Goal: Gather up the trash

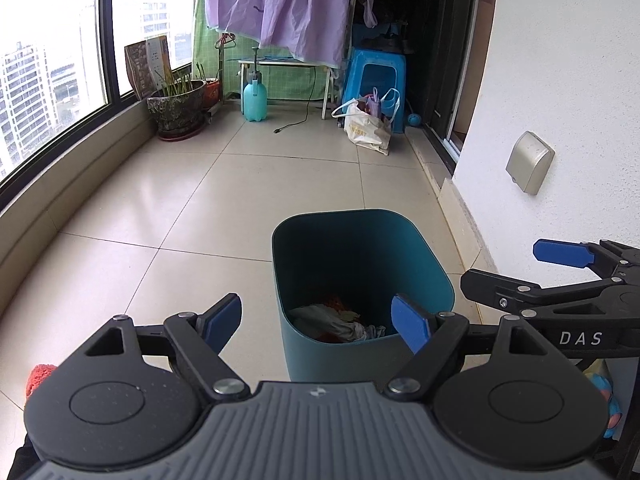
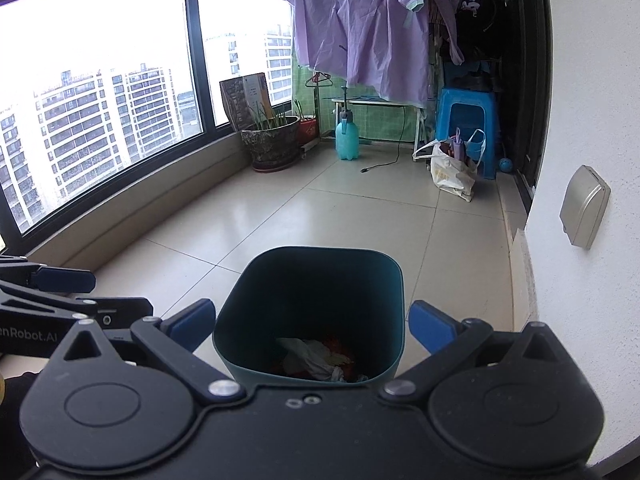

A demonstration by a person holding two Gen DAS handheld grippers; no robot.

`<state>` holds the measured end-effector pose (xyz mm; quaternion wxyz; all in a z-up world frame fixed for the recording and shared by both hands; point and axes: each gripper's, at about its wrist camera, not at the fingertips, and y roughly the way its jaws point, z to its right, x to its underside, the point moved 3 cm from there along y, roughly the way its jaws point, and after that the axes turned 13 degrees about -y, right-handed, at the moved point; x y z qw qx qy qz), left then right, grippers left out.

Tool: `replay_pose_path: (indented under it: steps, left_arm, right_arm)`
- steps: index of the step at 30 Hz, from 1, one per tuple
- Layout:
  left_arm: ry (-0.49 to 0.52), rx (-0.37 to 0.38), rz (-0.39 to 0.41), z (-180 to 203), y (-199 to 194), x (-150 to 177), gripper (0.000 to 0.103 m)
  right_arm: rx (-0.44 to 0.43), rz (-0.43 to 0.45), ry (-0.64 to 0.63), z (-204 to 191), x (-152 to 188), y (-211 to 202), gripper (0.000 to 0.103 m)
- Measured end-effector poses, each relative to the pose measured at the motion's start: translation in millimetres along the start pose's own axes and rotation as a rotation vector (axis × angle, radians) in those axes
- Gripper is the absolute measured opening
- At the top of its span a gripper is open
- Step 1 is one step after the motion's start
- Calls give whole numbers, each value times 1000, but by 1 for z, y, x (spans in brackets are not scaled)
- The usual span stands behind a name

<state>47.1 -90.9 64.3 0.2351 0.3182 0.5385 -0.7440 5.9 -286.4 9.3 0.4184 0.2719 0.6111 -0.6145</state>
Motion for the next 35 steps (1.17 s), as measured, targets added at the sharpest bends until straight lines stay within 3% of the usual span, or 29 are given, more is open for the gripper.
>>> replay_pose_path:
  steps: [14,35]
  left_arm:
    - [-10,0,16,-4,-2,2,82]
    - [-74,-5,-50,5,14,22,82]
  right_arm:
    - [-8,27,10,1,0,-5,103]
    - [-25,-21,-26,-4,4,0,103]
